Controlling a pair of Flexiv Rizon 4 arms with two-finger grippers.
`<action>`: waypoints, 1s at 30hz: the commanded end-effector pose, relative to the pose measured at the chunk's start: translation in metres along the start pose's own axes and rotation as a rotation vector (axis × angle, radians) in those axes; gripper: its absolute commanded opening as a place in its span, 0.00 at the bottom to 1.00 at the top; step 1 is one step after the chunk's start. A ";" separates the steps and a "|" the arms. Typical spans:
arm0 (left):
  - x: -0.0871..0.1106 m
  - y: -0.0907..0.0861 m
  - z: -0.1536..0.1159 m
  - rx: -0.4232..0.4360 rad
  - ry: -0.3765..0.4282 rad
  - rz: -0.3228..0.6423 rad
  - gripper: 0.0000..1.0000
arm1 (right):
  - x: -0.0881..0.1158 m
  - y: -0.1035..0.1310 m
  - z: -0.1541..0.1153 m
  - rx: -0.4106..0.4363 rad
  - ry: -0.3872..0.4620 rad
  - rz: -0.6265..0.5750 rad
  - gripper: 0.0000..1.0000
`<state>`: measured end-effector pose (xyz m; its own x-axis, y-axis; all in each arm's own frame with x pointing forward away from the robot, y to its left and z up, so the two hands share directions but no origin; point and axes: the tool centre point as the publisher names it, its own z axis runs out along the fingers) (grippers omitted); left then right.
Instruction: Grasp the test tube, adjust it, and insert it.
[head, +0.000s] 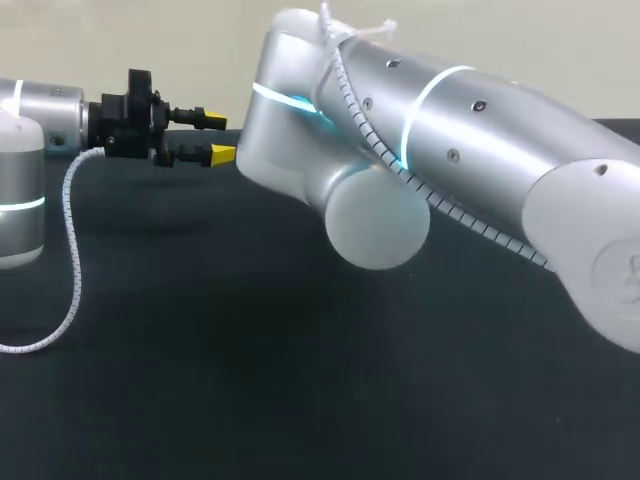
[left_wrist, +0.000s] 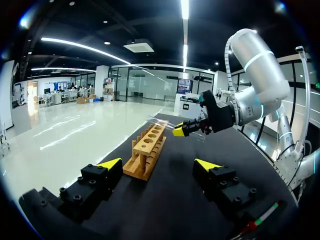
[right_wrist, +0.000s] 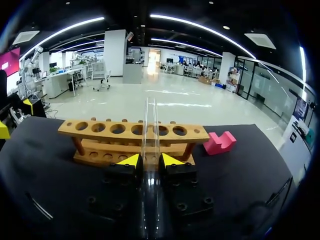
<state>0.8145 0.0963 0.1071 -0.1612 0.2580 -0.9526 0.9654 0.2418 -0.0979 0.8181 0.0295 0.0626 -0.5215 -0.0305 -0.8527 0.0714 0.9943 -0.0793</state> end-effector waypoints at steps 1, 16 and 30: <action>0.001 -0.001 0.000 -0.003 -0.004 0.003 1.00 | -0.002 0.003 0.007 0.012 0.163 -0.002 0.00; 0.001 -0.001 0.000 -0.003 -0.004 0.003 1.00 | 0.004 0.006 0.007 -0.002 0.162 -0.053 0.00; 0.001 -0.001 0.000 -0.003 -0.004 0.003 1.00 | 0.011 0.004 0.006 0.014 0.201 -0.057 0.00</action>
<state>0.8145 0.0963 0.1071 -0.1612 0.2580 -0.9526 0.9654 0.2418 -0.0979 0.8128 0.0289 0.0489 -0.6503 -0.0686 -0.7566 0.0413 0.9913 -0.1253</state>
